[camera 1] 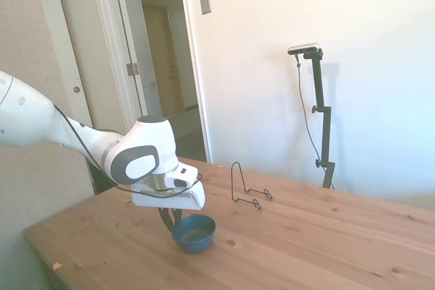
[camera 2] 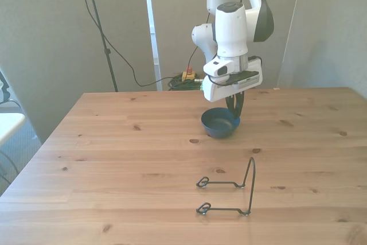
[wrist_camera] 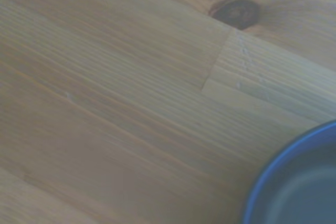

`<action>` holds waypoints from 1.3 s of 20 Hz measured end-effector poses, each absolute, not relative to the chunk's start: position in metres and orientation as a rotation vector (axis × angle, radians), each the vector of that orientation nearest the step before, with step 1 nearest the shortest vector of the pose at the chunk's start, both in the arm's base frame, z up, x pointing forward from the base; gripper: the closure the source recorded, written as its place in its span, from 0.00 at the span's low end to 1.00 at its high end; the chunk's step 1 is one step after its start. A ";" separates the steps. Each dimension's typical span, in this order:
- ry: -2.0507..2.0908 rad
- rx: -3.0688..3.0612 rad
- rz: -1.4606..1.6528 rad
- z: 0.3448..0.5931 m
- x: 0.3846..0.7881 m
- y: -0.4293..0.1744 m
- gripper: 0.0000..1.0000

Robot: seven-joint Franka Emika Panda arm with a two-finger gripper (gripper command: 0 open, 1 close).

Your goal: Unload the bowl

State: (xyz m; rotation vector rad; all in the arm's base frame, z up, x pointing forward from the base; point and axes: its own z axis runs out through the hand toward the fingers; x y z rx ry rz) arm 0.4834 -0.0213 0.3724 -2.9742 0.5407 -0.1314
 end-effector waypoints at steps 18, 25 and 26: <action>0.701 -2.906 -0.298 0.409 0.495 -0.018 0.00; 0.848 -2.790 -0.450 0.473 0.470 -0.010 0.00; 0.849 -2.780 -0.463 0.480 0.468 -0.006 0.00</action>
